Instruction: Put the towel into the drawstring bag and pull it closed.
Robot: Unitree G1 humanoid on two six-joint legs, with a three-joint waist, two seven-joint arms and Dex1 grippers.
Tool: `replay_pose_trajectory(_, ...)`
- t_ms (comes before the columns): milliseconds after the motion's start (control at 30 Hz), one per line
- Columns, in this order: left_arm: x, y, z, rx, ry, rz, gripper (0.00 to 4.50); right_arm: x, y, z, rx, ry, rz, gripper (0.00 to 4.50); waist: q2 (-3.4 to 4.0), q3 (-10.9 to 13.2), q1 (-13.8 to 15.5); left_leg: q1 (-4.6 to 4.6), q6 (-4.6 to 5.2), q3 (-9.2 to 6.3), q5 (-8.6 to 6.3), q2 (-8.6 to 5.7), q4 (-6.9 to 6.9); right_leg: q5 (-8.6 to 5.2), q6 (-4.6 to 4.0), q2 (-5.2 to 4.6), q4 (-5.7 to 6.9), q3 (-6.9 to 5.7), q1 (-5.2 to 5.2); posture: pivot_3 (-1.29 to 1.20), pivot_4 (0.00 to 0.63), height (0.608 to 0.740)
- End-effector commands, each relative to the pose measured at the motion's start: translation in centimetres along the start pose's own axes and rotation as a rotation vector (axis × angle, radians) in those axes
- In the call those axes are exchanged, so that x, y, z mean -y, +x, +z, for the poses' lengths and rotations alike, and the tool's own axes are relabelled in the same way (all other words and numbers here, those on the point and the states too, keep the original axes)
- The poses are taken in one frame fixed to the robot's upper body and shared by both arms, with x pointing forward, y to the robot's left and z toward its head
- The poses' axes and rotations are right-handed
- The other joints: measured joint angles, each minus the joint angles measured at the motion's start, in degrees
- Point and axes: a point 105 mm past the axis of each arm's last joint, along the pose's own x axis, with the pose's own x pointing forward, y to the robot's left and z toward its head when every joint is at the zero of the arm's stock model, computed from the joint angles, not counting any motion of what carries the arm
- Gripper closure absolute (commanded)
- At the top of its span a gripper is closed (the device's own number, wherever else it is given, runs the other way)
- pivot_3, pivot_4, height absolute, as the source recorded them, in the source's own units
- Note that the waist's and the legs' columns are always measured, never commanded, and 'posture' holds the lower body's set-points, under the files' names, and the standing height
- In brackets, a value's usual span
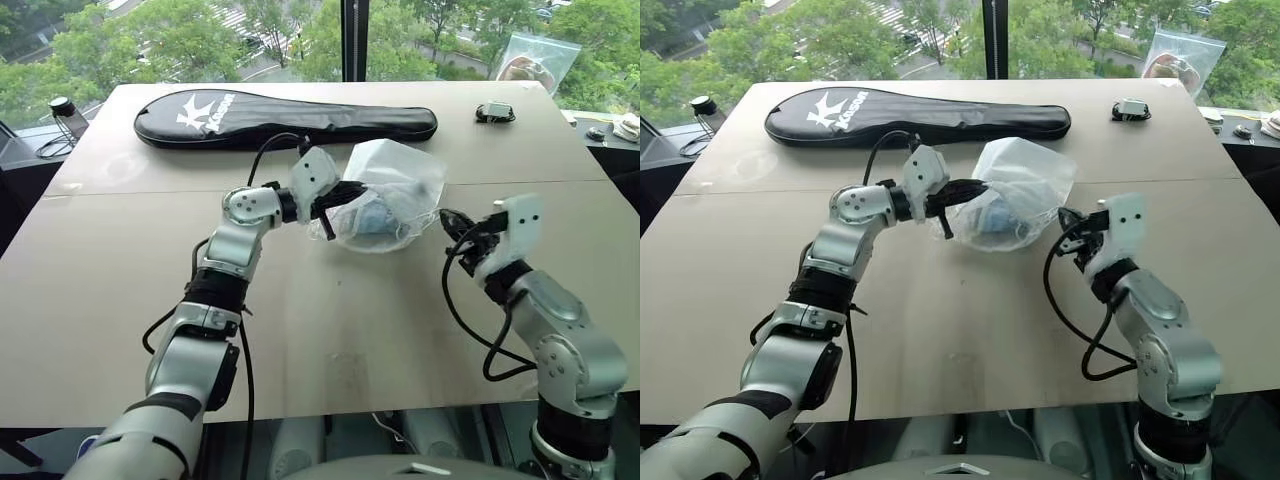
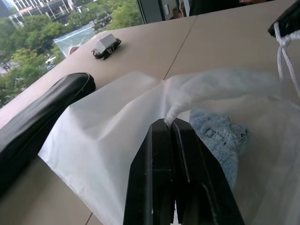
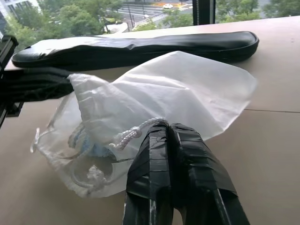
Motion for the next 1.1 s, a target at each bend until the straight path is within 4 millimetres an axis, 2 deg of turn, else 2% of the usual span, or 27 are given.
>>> replay_pose_trajectory(33, 0.0, -0.5, 2.8, 0.104, -0.151, -0.062, 4.50, -0.1, -1.1, 1.5, 0.051, 0.016, -0.016, 4.45, 0.00, 0.0, 0.0, 0.00, 0.00, -0.02, 0.00, 0.00, 0.00, 0.00, 0.00, 0.00, 0.00, -0.02, 0.00, 0.00, 0.150, 0.740)
replay_pose_trajectory(67, -0.3, -1.1, 3.4, 0.131, -0.217, -0.068, 4.50, -0.1, -1.2, 1.5, 0.048, 0.021, -0.022, 4.45, 0.00, 0.0, -0.1, -0.01, 0.00, -0.02, 0.00, 0.00, 0.00, 0.00, 0.00, 0.00, 0.01, -0.02, 0.00, 0.00, 0.150, 0.740)
replay_pose_trajectory(100, -0.7, -2.0, 3.8, 0.149, -0.269, -0.058, 3.95, -0.1, -1.3, 1.4, 0.041, 0.020, -0.028, 4.50, 0.00, 0.0, -0.2, -0.01, 0.00, -0.02, 0.00, 0.00, 0.00, -0.01, 0.00, 0.00, 0.01, -0.02, 0.00, 0.00, 0.150, 0.740)
replay_pose_trajectory(167, -1.9, -4.2, 3.8, 0.157, -0.372, 0.001, 3.28, -0.3, -1.4, 1.2, 0.029, 0.019, -0.031, 4.50, 0.00, 0.0, -0.5, 0.02, 0.00, 0.00, 0.00, 0.02, 0.00, -0.01, 0.00, 0.02, 0.01, 0.01, 0.00, 0.00, 0.150, 0.740)
replay_pose_trajectory(200, -2.2, -5.4, 3.3, 0.141, -0.416, 0.024, 2.67, -0.4, -1.4, 1.0, 0.026, 0.021, -0.033, 4.50, 0.01, 0.0, -0.7, 0.04, 0.00, 0.02, 0.00, 0.03, 0.00, -0.01, 0.00, 0.03, 0.03, 0.04, 0.00, 0.00, 0.150, 0.740)
replay_pose_trajectory(267, -1.8, -7.8, 1.9, 0.083, -0.474, 0.040, 1.96, -0.5, -1.3, 0.8, 0.019, 0.025, -0.035, 4.50, 0.06, 0.0, -1.4, 0.09, 0.00, 0.03, 0.00, 0.07, -0.02, -0.02, -0.01, 0.07, 0.08, 0.07, -0.01, 0.00, 0.150, 0.740)
replay_pose_trajectory(333, -0.6, -9.6, -0.3, -0.013, -0.482, 0.054, 1.96, -0.6, -1.2, 0.6, 0.018, 0.032, -0.036, 4.50, 0.08, 0.0, -1.8, 0.25, 0.00, 0.14, 0.00, 0.09, -0.14, -0.04, -0.05, 0.07, 0.11, 0.19, 0.00, 0.00, 0.150, 0.740)
replay_pose_trajectory(400, 0.8, -10.6, -2.2, -0.095, -0.466, 0.061, 1.96, -0.8, -1.2, 0.4, 0.015, 0.036, -0.034, 4.50, 0.07, 0.0, -1.5, 0.38, 0.00, 0.25, 0.00, 0.08, -0.30, -0.05, -0.05, 0.04, 0.11, 0.28, 0.06, 0.00, 0.150, 0.740)
replay_pose_trajectory(500, 2.5, -10.1, -3.4, -0.137, -0.409, 0.075, 1.96, -0.9, -1.1, 0.3, 0.008, 0.039, -0.024, 4.50, 0.03, 0.0, -0.1, 0.37, 0.00, 0.24, 0.00, 0.07, -0.29, -0.05, -0.05, 0.00, 0.07, 0.24, 0.09, 0.00, 0.150, 0.740)
replay_pose_trajectory(600, 2.9, -9.4, -4.6, -0.170, -0.357, 0.128, 1.96, -0.8, -1.2, 0.1, 0.000, 0.036, -0.019, 4.50, 0.01, 0.0, 1.1, 0.34, 0.00, 0.22, 0.00, 0.06, -0.26, -0.05, -0.05, -0.05, 0.02, 0.21, 0.10, 0.00, 0.150, 0.740)
replay_pose_trajectory(800, 2.6, -7.9, -4.9, -0.145, -0.388, 0.181, 1.96, -0.8, -1.3, -0.1, -0.014, 0.032, -0.013, 4.50, 0.02, 0.0, 1.1, 0.35, 0.00, 0.25, 0.00, 0.05, -0.27, -0.05, -0.05, 0.02, 0.00, 0.24, 0.10, 0.00, 0.150, 0.740)
replay_pose_trajectory(933, 2.4, -7.6, -4.8, -0.130, -0.461, 0.196, 1.96, -0.8, -1.4, -0.3, -0.024, 0.027, -0.011, 4.50, 0.02, 0.0, 0.8, 0.36, 0.00, 0.27, 0.00, 0.05, -0.27, -0.05, -0.05, 0.02, 0.01, 0.26, 0.10, 0.00, 0.150, 0.740)
replay_pose_trajectory(1100, 2.3, -6.8, -5.0, -0.152, -0.459, 0.212, 1.96, -0.9, -1.5, -0.5, -0.031, 0.025, -0.010, 4.50, 0.02, 0.0, 0.5, 0.35, 0.00, 0.25, 0.00, 0.05, -0.28, -0.05, -0.04, 0.02, 0.00, 0.24, 0.10, 0.00, 0.150, 0.740)
